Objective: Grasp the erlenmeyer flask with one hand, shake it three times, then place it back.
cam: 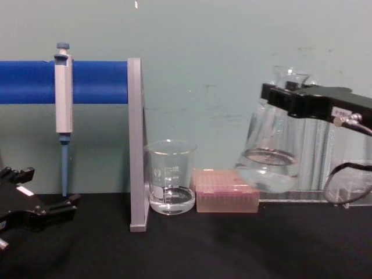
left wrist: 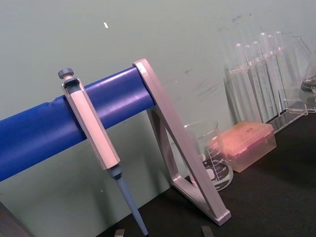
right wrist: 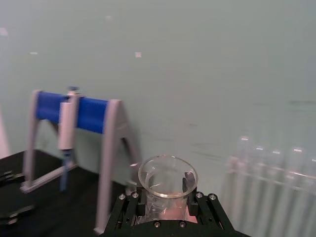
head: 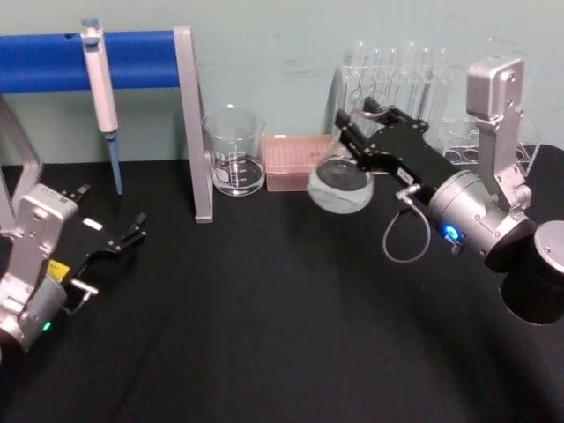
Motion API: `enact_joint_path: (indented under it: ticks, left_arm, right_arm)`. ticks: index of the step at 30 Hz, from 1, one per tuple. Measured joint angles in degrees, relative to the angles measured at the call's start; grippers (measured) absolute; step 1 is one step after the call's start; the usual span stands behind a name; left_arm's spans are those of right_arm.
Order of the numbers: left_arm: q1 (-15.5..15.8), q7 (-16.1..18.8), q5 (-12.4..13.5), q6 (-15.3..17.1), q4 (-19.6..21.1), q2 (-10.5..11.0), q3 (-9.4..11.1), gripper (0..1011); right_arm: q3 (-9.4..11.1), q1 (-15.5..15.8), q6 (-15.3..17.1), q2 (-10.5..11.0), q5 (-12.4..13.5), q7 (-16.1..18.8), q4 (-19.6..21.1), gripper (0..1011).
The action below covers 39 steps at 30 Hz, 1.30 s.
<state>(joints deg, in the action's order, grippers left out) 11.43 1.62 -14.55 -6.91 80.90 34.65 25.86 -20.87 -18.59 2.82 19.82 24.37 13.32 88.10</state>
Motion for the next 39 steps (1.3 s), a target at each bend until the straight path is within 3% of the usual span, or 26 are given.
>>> enact_joint_path:
  ticks: [13,24,32,39]
  left_arm:
    - [0.0,0.0,0.0,0.0,0.0,0.0,0.0,1001]
    - [0.0,0.0,0.0,0.0,0.0,0.0,0.0,1001]
    - [0.0,0.0,0.0,0.0,0.0,0.0,0.0,1001]
    - [0.0,0.0,0.0,0.0,0.0,0.0,0.0,1001]
  right_arm:
    - [-3.21,-1.71,-0.52,2.43,2.38,14.34,0.08,457]
    - [-9.02,-4.47,-3.31,6.56,4.72,27.86,-0.08,457]
    - [-11.71,-5.77,-4.12,8.45,6.19,33.18,0.19,457]
    - [-13.29,-6.43,-4.81,9.63,6.85,35.63,0.43,457]
